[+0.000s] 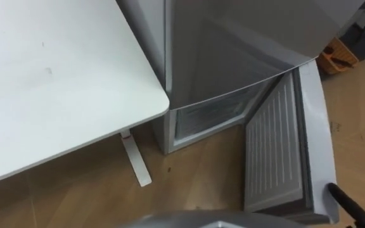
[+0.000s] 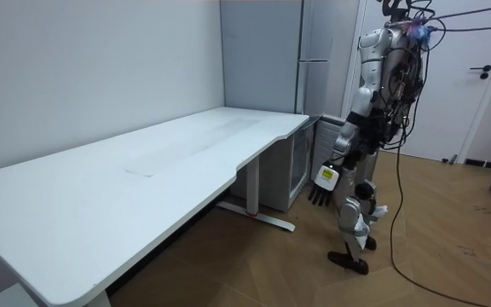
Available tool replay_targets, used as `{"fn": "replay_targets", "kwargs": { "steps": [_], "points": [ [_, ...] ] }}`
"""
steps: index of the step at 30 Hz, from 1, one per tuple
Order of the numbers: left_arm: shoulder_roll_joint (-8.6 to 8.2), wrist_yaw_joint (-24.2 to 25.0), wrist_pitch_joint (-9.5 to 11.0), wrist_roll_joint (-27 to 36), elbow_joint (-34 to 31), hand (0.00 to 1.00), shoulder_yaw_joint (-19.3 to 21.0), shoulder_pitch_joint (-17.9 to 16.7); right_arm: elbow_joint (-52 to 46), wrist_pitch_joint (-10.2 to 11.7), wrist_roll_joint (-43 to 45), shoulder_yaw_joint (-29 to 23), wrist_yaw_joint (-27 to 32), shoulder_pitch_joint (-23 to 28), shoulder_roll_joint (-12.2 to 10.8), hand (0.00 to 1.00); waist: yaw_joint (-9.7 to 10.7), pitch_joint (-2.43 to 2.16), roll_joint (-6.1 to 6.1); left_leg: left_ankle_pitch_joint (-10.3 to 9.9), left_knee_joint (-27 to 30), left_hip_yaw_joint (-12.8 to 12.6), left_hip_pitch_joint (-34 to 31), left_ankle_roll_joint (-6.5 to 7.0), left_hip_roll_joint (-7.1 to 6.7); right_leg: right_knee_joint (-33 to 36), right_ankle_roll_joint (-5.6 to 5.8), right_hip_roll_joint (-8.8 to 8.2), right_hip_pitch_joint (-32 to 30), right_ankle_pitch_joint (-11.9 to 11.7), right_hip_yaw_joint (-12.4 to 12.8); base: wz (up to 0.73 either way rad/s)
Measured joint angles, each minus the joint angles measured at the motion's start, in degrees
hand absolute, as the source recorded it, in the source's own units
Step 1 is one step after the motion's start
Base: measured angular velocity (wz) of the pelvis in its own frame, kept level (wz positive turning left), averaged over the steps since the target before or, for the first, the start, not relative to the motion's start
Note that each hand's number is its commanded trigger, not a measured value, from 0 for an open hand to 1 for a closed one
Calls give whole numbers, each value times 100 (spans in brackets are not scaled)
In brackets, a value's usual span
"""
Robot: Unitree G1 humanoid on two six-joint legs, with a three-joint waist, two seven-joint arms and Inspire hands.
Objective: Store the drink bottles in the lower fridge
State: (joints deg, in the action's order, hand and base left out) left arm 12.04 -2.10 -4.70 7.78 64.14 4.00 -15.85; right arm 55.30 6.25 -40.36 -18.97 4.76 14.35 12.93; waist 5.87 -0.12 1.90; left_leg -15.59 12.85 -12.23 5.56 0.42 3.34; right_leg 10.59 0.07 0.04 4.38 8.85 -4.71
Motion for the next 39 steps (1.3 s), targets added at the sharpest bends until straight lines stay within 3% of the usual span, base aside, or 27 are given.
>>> {"fn": "replay_targets", "kwargs": {
  "steps": [5,6,8,12,17,20,24,32,37,39],
  "points": [
    [-91,-7,6,-112,51,0,-248,61,-497,0,253,932,-435,-183,-312,0,-170,9,-143,-42,223,194,-203,-1,0,19,-30,8,-82,-40,-108,4],
    [-124,-11,6,-110,49,0,-256,83,-606,-38,254,1060,-449,-238,-349,0,-193,9,-179,-43,255,215,-247,0,-1,22,-30,6,-107,-40,-133,20],
    [-255,4,5,-107,42,0,-362,142,-1021,-162,371,1672,-501,-472,-414,0,-336,60,-289,3,293,280,-343,39,-25,0,-31,-37,-153,-42,-216,17],
    [-308,66,7,-55,-18,0,-469,173,-1053,-394,747,2319,-832,-1001,-532,0,-492,47,-396,85,228,409,-320,53,-114,-5,-2,-100,-125,52,-344,31],
    [-312,49,31,-50,-17,0,-487,246,-1194,-568,715,2956,-1238,-1072,-543,0,-632,43,-335,109,192,447,-385,46,-159,3,4,-157,-122,57,-493,10],
    [-284,25,66,-46,-13,0,-603,347,-1213,-583,716,3197,-1415,-1135,-541,0,-672,71,-321,115,173,434,-400,66,-207,3,35,-169,-146,75,-488,3],
    [-233,-14,76,-44,-1,0,-694,484,-1289,-683,768,3327,-1562,-1137,-543,0,-777,95,-277,87,160,433,-413,113,-212,23,63,-193,-155,76,-492,1],
    [-258,49,53,-50,-6,0,-637,484,-1023,-885,1773,3325,-1829,-1281,-533,0,-775,55,-326,61,190,524,-497,201,-262,114,94,-261,-196,60,-564,7],
    [-257,51,46,-45,-26,0,-576,516,-306,-898,2394,3229,-1887,-1290,-526,0,-636,23,-241,83,195,721,-473,238,-333,93,145,-354,-17,90,-868,35],
    [-255,30,46,72,-14,0,-519,479,171,-918,2623,3105,-1941,-1286,-498,0,-617,36,-177,99,162,770,-357,260,-374,93,200,-402,126,124,-943,30]
  ]
}}
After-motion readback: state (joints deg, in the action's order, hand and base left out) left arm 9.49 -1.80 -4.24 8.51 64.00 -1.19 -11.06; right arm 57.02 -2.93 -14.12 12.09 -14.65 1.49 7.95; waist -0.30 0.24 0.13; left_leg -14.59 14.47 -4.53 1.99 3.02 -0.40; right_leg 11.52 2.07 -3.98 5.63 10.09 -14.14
